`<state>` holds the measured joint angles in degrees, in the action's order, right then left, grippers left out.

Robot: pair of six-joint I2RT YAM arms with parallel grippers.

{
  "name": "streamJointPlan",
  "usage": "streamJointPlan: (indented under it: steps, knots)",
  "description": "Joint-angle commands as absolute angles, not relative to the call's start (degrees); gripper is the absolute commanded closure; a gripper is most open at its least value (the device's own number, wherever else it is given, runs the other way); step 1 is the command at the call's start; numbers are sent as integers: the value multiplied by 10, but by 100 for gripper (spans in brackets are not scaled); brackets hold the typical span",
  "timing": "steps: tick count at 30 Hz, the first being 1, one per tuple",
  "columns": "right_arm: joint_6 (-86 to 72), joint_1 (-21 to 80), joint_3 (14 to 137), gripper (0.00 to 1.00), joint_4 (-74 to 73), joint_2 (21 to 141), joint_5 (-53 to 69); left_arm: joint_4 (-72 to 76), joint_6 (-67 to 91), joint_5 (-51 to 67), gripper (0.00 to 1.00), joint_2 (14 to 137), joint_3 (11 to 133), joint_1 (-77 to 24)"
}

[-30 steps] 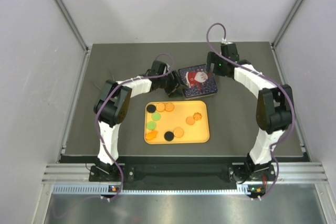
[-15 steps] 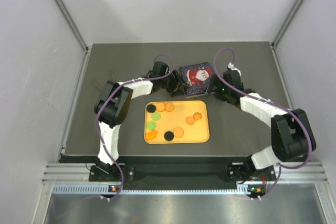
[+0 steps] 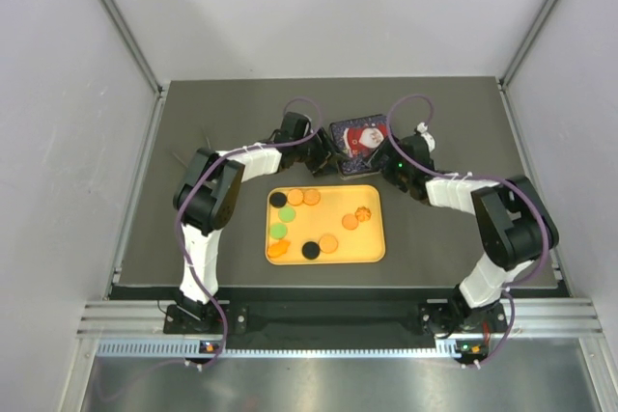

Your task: Pack the cookies

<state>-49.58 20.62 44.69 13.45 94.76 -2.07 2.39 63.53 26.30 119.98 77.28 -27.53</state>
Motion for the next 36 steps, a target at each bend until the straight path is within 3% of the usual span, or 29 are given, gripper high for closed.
streamJointPlan:
  steps: [1, 13, 18, 36]
  knots:
    - [-524, 211, 479, 0, 186, 973, -43, 4, 592, 256, 40, 1194, 794, -275]
    - [-482, 180, 532, 0, 141, 1001, -37, -87, 447, 234, 36, 1135, 853, -250]
    - [-455, 178, 554, 0, 116, 1002, -33, -33, 412, 209, 36, 1140, 875, -211]
    - [-452, 161, 600, 0, 89, 1040, -3, 338, 618, 284, 35, 1494, 1116, -183]
